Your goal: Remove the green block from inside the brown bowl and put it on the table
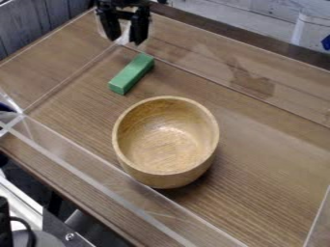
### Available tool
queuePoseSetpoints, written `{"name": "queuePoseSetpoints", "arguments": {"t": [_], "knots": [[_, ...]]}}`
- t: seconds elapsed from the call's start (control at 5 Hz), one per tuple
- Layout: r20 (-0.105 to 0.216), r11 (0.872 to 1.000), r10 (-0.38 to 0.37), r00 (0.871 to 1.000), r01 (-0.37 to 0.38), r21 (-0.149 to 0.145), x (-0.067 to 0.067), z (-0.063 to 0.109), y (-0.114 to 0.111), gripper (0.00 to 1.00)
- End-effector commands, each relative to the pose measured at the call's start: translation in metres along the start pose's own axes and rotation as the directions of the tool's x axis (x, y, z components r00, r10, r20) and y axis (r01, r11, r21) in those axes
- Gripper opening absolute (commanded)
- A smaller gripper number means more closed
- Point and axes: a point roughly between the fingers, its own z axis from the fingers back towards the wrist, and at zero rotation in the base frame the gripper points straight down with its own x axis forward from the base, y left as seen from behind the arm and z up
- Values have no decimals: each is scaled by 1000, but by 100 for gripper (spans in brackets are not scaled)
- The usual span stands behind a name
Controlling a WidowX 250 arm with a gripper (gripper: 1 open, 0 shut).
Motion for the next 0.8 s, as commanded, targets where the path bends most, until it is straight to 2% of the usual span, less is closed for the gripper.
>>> {"name": "queuePoseSetpoints", "arguments": {"t": [0.0, 0.2, 0.4, 0.6], "knots": [[135, 999, -17, 991, 12, 37, 7, 59, -3, 100], [148, 999, -22, 989, 17, 31, 8, 65, -5, 100], [149, 999, -26, 989, 22, 29, 14, 60, -3, 0], [147, 999, -29, 989, 25, 29, 21, 54, 0, 0]]}}
